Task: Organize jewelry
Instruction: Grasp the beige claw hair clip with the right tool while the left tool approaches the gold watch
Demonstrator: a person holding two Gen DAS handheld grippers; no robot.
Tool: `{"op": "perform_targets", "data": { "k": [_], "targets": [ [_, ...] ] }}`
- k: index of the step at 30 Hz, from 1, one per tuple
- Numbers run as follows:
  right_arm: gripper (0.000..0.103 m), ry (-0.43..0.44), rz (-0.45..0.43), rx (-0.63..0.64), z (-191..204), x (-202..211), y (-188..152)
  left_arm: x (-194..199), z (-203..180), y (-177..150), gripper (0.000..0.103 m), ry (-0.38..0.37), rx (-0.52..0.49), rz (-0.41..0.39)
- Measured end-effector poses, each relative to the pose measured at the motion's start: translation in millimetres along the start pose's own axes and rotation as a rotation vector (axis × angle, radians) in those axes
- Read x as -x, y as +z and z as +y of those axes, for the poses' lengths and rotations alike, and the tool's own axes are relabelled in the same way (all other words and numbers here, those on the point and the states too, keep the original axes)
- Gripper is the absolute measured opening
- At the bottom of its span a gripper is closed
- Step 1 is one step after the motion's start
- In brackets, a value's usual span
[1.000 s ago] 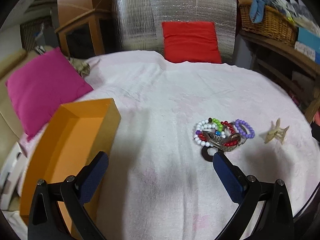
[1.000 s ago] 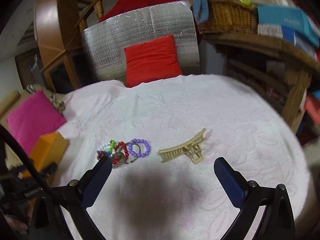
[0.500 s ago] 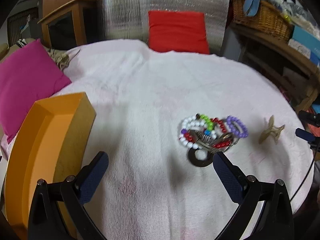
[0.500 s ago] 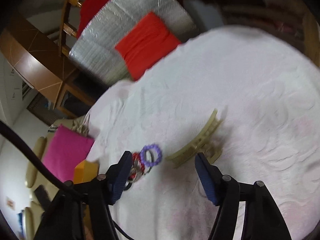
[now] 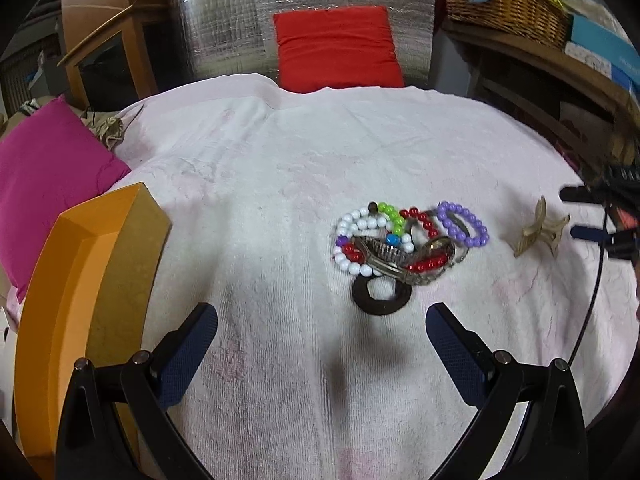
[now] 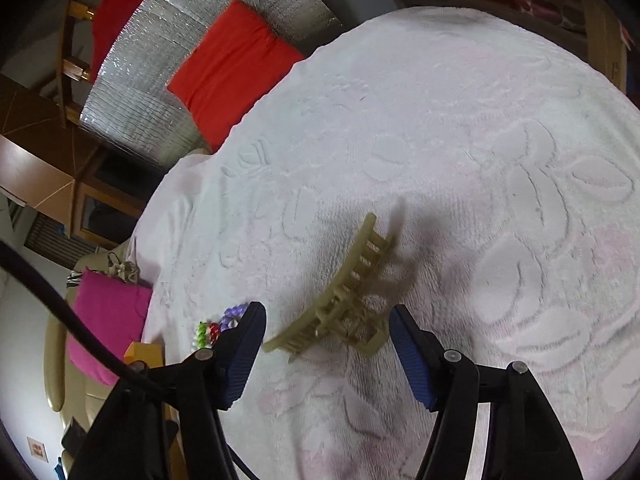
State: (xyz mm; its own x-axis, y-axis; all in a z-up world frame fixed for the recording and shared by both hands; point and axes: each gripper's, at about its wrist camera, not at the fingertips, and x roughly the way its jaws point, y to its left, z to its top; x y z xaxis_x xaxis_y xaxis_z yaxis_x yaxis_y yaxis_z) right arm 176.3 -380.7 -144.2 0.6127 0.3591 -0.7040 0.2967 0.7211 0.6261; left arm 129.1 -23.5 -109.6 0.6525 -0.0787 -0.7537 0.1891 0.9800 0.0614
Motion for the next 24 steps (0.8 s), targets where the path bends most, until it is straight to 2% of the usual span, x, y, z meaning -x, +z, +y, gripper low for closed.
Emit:
{"op": "perform_targets", "data": {
  "k": [8,14,18,19,20,21,22,23,24],
  "targets": [
    [0.068,-0.05,0.024,-0.04,-1,-23,12,-2,-4,-1,0.103,0.012,-0.016,0.001],
    [0.068,-0.103,0.035,0.005,15,-42,13,1,-24,11,0.103,0.005,-0.103,-0.029],
    [0.068,-0.144,0.033,0.041,18,-50,12,-7,-38,24,0.103,-0.047,-0.146,-0.047],
    [0.064,-0.147,0.036,0.044,16,-50,11,-10,-41,26,0.102,-0.062,-0.155,-0.048],
    [0.058,-0.148,0.039,0.045,15,-52,11,-14,-44,29,0.096,-0.088,-0.164,-0.048],
    [0.055,-0.153,0.04,0.051,14,-53,11,-18,-46,31,0.084,-0.113,-0.166,-0.042],
    [0.052,-0.161,0.04,0.058,14,-54,11,-24,-47,34,0.077,-0.141,-0.164,-0.027],
    [0.052,-0.162,0.041,0.061,13,-54,11,-29,-48,35,0.065,-0.16,-0.159,-0.012],
    [0.052,-0.161,0.043,0.064,12,-55,11,-35,-48,37,0.059,-0.186,-0.146,0.008]
  ]
}}
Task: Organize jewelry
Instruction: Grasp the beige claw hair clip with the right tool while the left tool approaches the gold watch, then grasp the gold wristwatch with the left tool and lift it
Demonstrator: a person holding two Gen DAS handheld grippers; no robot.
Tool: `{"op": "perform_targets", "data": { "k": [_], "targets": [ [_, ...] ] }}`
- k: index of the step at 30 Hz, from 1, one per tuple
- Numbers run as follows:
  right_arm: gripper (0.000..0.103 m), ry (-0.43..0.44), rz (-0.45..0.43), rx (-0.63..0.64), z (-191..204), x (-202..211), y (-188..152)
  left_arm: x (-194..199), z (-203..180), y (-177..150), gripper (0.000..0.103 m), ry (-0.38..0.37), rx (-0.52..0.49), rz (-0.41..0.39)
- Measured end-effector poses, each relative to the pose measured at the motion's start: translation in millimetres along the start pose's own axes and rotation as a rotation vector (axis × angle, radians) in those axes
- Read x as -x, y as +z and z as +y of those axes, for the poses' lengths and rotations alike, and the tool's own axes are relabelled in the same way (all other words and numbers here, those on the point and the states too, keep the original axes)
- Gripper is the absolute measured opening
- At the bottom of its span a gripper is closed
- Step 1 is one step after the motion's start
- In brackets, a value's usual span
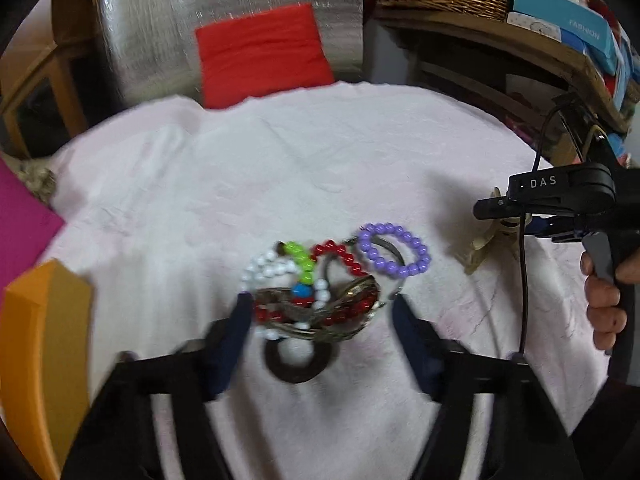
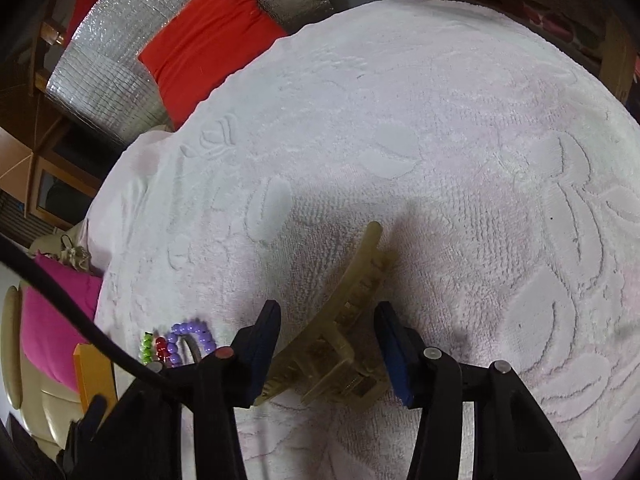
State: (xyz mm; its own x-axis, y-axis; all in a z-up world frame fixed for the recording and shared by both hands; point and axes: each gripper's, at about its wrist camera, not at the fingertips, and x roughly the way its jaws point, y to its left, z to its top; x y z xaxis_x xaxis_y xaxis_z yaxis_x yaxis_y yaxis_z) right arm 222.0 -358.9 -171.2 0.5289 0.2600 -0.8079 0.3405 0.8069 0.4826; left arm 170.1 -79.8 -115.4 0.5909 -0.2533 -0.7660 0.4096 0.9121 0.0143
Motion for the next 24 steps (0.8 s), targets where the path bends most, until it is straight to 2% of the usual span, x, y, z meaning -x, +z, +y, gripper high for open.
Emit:
{"op": "perform_targets", "data": {
  "k": [3,6,10,13,16,18,21,22,24],
  "targets": [
    [0.053,-0.006,0.0,0.018,1,0,-1,-13,4,0,0.057,-0.025,0.03,0.029],
    [0.053,-0.007,-0.001,0.029,1,0,-2,-17,0,3,0.057,-0.026,0.005,0.024],
    [0.053,-0.007,-0.003,0.031,1,0,-3,-29,0,3,0.056,-0.044,0.011,0.057],
    [0.053,-0.01,-0.007,0.035,2,-1,-3,-25,-6,1,0.045,-0.063,-0.014,0.055],
    [0.053,-0.009,-0.009,0.035,2,0,-4,-18,-14,-7,0.029,-0.088,-0.064,0.066],
    [0.053,-0.01,-0.009,0.033,2,0,-4,-10,-19,-15,0.021,-0.131,-0.096,0.083],
    [0.053,-0.012,-0.01,0.032,2,1,-5,0,-29,-29,0.015,-0.259,-0.133,0.12],
    [0.053,-0.012,-0.011,0.03,1,2,-5,2,-32,-32,0.015,-0.272,-0.147,0.123],
    [0.053,-0.011,-0.011,0.023,1,2,-6,5,-33,-34,0.015,-0.243,-0.158,0.104]
  ]
}}
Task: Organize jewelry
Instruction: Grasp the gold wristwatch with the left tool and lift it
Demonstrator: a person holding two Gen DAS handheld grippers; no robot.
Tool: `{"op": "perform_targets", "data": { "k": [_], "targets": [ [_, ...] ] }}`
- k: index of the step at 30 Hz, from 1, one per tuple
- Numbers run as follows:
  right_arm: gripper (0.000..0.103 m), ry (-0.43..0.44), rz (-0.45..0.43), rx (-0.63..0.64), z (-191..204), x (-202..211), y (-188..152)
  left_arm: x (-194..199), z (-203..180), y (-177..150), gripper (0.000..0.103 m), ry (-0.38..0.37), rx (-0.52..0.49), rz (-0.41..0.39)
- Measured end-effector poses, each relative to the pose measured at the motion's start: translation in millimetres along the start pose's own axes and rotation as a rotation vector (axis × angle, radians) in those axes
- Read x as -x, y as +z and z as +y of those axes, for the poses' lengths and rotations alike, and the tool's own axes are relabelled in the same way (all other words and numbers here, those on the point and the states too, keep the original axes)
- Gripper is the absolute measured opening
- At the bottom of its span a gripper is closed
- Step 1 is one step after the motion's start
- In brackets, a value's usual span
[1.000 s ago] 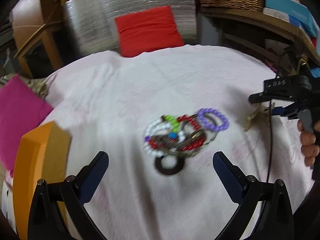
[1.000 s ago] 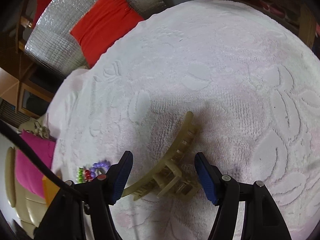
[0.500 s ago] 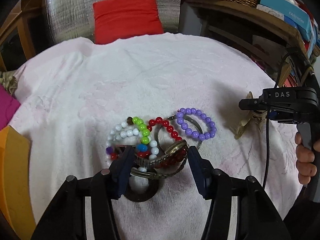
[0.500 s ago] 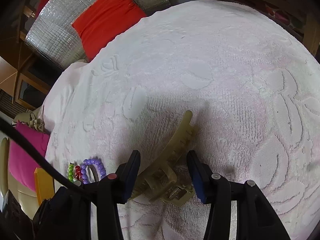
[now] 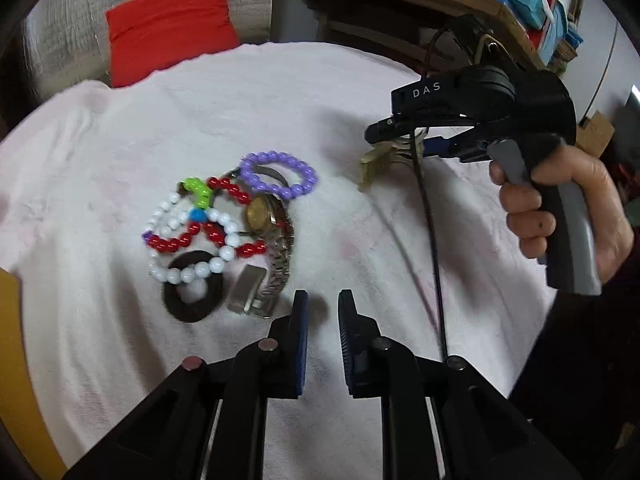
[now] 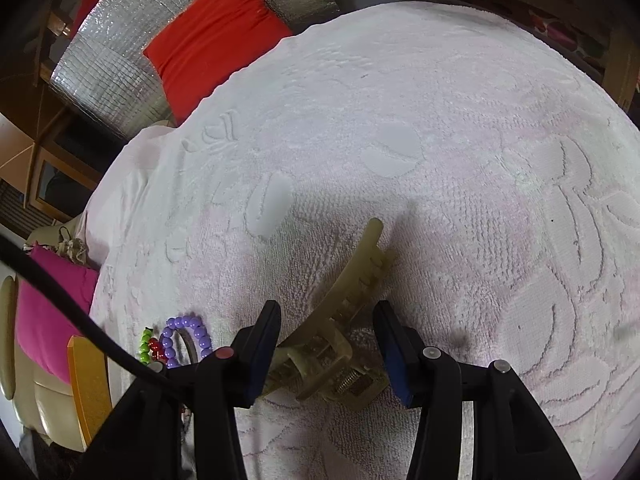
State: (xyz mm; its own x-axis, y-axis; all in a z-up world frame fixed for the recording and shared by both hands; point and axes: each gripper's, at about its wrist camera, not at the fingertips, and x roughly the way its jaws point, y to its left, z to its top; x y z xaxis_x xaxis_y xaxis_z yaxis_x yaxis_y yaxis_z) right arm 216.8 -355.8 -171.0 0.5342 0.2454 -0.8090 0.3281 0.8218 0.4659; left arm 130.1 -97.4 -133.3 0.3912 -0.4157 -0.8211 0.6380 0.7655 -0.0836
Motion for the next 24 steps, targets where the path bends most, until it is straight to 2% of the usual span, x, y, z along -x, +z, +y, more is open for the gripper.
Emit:
{"op": "perform_targets", "data": {
  "k": [1,2,5,11,15,17,21,24],
  "targets": [
    [0.053,0.0,-0.001,-0.005,0,0,0,2,2,1,0.016,0.016,0.014,-0.012],
    [0.053,-0.002,-0.002,-0.008,0,0,0,3,9,3,0.021,0.025,0.049,-0.024],
    [0.053,-0.009,-0.007,-0.011,2,1,-2,4,23,11,0.041,0.032,0.124,-0.062],
    [0.053,0.004,-0.007,-0.008,-1,1,-2,-12,3,16,0.041,0.001,0.082,-0.028],
    [0.051,0.01,-0.003,0.013,-1,2,-2,-36,10,19,0.033,0.048,0.107,0.04],
    [0.046,0.012,-0.005,0.019,-2,3,-3,-40,15,20,0.031,0.036,0.145,0.05],
    [0.039,0.021,-0.016,0.032,-3,6,-4,-39,23,18,0.015,0.033,0.187,0.052],
    [0.036,0.039,-0.026,0.037,-2,9,-5,-33,28,15,0.011,-0.002,0.203,0.046]
  ]
}}
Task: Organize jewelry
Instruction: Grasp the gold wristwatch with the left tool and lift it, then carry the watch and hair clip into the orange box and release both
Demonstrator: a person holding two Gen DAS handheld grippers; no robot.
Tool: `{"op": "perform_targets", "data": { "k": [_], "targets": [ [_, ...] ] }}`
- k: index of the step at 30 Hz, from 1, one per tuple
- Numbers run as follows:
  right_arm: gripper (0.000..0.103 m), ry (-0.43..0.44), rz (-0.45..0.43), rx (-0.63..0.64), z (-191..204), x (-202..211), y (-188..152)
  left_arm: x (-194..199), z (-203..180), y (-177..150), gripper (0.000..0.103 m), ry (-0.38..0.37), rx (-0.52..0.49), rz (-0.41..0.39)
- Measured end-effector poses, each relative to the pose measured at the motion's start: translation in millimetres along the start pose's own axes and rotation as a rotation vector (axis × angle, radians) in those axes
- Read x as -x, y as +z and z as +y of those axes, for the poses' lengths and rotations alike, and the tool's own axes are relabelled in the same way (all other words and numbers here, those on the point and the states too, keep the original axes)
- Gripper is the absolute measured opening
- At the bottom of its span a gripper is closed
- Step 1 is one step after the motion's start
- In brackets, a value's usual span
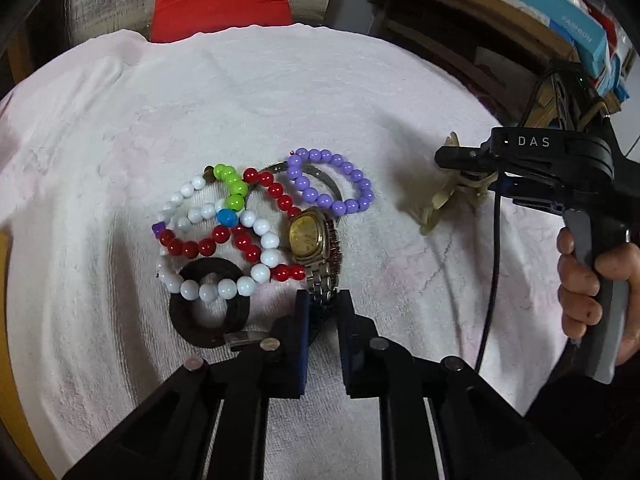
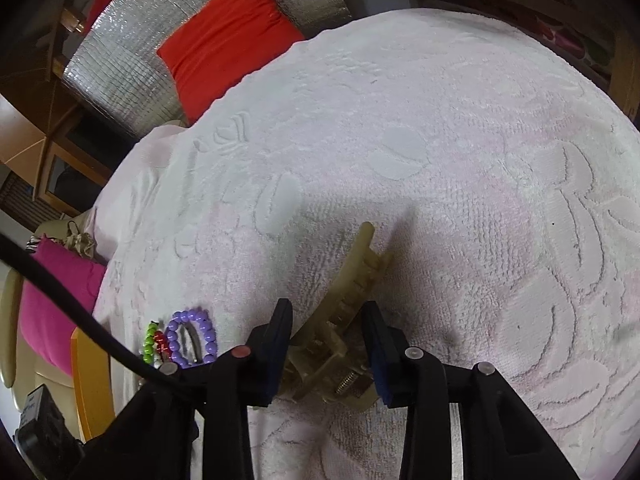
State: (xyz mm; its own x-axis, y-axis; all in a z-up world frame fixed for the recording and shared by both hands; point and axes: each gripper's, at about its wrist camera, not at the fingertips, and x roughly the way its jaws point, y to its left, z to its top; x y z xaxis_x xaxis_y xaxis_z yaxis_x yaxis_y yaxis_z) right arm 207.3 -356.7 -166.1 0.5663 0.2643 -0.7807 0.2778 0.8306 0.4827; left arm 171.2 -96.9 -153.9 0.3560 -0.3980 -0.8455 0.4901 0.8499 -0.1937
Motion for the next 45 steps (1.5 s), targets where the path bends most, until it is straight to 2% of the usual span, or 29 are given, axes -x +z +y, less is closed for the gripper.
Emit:
{"op": "perform_targets", "data": {
  "k": [5,14,17,22,27,32,34,36,38,45],
  "targets": [
    [0.031,0.021,-0.05,0.04,9,14,0,6,-3,-5,0.006,-0.067,0.009,-0.016],
    [0.027,0.09,-0.109,0.078,21,35,-3,56,3,-6,0.005,-0.184,0.03,-0.139],
    [0.027,0.133,-0.137,0.103,29,45,-6,74,12,-6,0.005,-0.193,0.051,-0.187],
    [0.027,0.19,-0.17,0.145,48,58,-14,113,29,-6,0.005,-0.163,0.094,-0.282],
    [0.027,0.248,-0.172,0.18,77,62,-29,165,66,-13,0.005,-0.068,0.18,-0.4],
    [0.027,0.298,-0.168,0.265,120,61,-48,212,119,-38,0.005,0.105,0.326,-0.524],
    [0.027,0.321,-0.167,0.301,139,61,-58,224,142,-49,0.005,0.18,0.387,-0.548],
    [0.027,0.341,-0.155,0.334,157,59,-67,230,164,-61,0.005,0.265,0.434,-0.556],
    [0.027,0.349,-0.136,0.385,185,52,-77,231,183,-72,0.005,0.318,0.475,-0.548],
    [0.027,0.421,-0.05,0.492,298,16,-105,210,242,-91,0.005,0.447,0.604,-0.435]
  ]
}}
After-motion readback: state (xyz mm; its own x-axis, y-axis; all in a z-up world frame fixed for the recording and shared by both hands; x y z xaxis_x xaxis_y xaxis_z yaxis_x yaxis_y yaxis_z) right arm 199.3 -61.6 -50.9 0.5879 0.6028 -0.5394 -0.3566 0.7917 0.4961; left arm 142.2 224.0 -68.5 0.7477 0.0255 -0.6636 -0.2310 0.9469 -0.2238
